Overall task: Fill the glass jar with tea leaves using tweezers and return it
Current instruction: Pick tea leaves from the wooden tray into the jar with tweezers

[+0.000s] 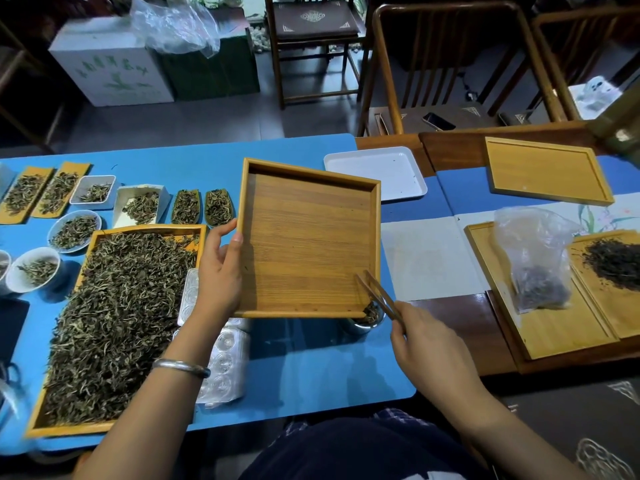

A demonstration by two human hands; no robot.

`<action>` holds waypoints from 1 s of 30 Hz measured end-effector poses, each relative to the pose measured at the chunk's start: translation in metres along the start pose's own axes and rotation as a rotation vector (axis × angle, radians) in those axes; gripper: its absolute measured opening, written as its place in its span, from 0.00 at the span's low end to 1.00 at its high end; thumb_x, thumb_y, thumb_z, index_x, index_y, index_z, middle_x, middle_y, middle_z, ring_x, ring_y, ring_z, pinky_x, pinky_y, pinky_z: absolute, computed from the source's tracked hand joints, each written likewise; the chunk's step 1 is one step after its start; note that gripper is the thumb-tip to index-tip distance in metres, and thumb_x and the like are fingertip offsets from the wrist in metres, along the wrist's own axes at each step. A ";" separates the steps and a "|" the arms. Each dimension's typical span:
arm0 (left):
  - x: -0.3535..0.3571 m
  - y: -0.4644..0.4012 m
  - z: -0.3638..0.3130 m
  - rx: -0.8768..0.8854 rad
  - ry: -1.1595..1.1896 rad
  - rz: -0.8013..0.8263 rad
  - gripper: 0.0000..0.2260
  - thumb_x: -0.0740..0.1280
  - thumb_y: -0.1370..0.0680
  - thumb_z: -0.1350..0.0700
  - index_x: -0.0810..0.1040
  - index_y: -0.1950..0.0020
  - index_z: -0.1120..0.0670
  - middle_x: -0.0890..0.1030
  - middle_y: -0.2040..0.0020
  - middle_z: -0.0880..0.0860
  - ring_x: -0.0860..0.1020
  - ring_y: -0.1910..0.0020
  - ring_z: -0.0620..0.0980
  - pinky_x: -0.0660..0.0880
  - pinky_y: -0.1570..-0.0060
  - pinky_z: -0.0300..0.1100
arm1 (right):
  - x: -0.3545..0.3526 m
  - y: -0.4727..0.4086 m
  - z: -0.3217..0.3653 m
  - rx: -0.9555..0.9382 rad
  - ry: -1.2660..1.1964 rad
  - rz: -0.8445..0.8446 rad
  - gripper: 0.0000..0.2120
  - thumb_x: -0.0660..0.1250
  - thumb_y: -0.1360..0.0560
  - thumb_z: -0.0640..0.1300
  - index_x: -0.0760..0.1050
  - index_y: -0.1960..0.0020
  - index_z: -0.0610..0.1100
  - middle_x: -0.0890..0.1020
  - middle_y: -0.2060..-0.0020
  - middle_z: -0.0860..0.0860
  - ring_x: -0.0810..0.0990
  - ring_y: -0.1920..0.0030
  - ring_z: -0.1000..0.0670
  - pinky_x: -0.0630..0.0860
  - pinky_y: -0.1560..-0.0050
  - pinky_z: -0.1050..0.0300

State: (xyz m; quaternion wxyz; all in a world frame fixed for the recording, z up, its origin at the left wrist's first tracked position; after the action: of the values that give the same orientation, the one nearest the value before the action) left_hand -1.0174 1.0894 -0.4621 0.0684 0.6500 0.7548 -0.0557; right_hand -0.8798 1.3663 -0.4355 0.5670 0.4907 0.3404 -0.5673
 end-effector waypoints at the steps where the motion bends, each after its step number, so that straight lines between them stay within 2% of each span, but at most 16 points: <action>1: 0.000 0.000 -0.001 -0.001 0.000 -0.001 0.10 0.58 0.16 0.55 0.71 0.37 0.53 0.80 0.57 0.48 0.79 0.64 0.34 0.75 0.65 0.29 | -0.002 0.003 -0.001 0.000 -0.019 -0.009 0.11 0.55 0.20 0.50 0.70 0.39 0.52 0.80 0.55 0.51 0.80 0.56 0.45 0.74 0.63 0.52; 4: -0.001 0.000 -0.002 -0.002 -0.003 -0.005 0.09 0.58 0.17 0.54 0.71 0.37 0.53 0.81 0.57 0.47 0.79 0.64 0.34 0.75 0.65 0.30 | -0.013 0.010 -0.003 0.005 -0.097 -0.069 0.13 0.57 0.21 0.49 0.71 0.38 0.57 0.81 0.58 0.52 0.80 0.58 0.46 0.75 0.64 0.51; 7: 0.000 0.000 -0.004 0.001 0.001 -0.006 0.11 0.58 0.17 0.55 0.71 0.36 0.55 0.81 0.55 0.47 0.80 0.61 0.35 0.75 0.64 0.30 | -0.022 0.007 0.001 0.014 -0.117 -0.128 0.17 0.57 0.21 0.46 0.70 0.33 0.54 0.79 0.55 0.50 0.80 0.59 0.44 0.76 0.65 0.50; 10: 0.002 -0.001 -0.006 -0.001 0.005 0.002 0.11 0.58 0.17 0.55 0.71 0.36 0.56 0.81 0.56 0.46 0.80 0.61 0.35 0.76 0.62 0.31 | -0.021 -0.004 0.008 0.002 -0.108 -0.127 0.21 0.56 0.21 0.44 0.65 0.29 0.48 0.76 0.53 0.47 0.79 0.59 0.43 0.71 0.67 0.52; 12: 0.002 0.000 -0.008 0.005 0.015 0.009 0.09 0.59 0.17 0.55 0.71 0.37 0.54 0.82 0.58 0.45 0.81 0.60 0.36 0.76 0.62 0.32 | -0.017 -0.011 0.016 -0.026 -0.036 -0.104 0.23 0.55 0.20 0.44 0.60 0.26 0.45 0.74 0.48 0.47 0.78 0.56 0.45 0.66 0.66 0.57; 16: 0.002 0.003 -0.014 0.019 0.019 0.017 0.08 0.59 0.17 0.54 0.71 0.39 0.49 0.83 0.59 0.47 0.82 0.61 0.39 0.77 0.63 0.34 | -0.007 -0.016 0.023 0.001 0.024 -0.036 0.24 0.51 0.19 0.45 0.53 0.24 0.44 0.72 0.44 0.46 0.80 0.56 0.45 0.66 0.66 0.59; 22: 0.001 0.005 -0.017 0.012 -0.012 0.012 0.10 0.59 0.17 0.53 0.71 0.37 0.53 0.82 0.58 0.50 0.81 0.62 0.39 0.77 0.58 0.44 | 0.005 0.001 0.014 0.010 0.101 0.025 0.23 0.49 0.19 0.45 0.52 0.24 0.46 0.74 0.44 0.48 0.80 0.55 0.47 0.66 0.66 0.59; 25: 0.002 0.007 -0.018 0.007 -0.020 0.010 0.10 0.59 0.17 0.53 0.71 0.37 0.53 0.82 0.57 0.51 0.81 0.61 0.40 0.77 0.57 0.46 | 0.008 0.015 0.013 -0.006 0.101 0.088 0.23 0.50 0.19 0.45 0.54 0.25 0.46 0.75 0.47 0.49 0.80 0.53 0.48 0.71 0.62 0.58; 28: 0.002 0.008 -0.020 0.000 -0.011 0.005 0.11 0.59 0.17 0.54 0.70 0.36 0.54 0.82 0.57 0.53 0.81 0.59 0.46 0.77 0.54 0.51 | 0.006 0.024 0.014 -0.010 0.018 0.112 0.19 0.51 0.20 0.44 0.60 0.29 0.47 0.75 0.53 0.50 0.79 0.55 0.47 0.66 0.65 0.58; 30: 0.002 0.009 -0.021 -0.002 -0.007 0.006 0.12 0.59 0.17 0.54 0.70 0.35 0.56 0.82 0.56 0.55 0.80 0.57 0.49 0.77 0.53 0.52 | 0.000 0.025 0.016 -0.021 -0.008 0.073 0.20 0.52 0.20 0.44 0.61 0.29 0.48 0.74 0.54 0.50 0.79 0.55 0.48 0.62 0.65 0.59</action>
State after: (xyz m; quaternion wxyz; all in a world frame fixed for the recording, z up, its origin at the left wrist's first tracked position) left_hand -1.0093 1.0965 -0.4419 0.0717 0.6520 0.7527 -0.0569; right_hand -0.8576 1.3482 -0.4267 0.5937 0.4947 0.3259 -0.5446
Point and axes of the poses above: each hand's wrist, its own y-axis away from the middle knuckle, its own x-axis out of the palm, z = x × y, the point moved 6 cm from there along -y, towards the middle knuckle
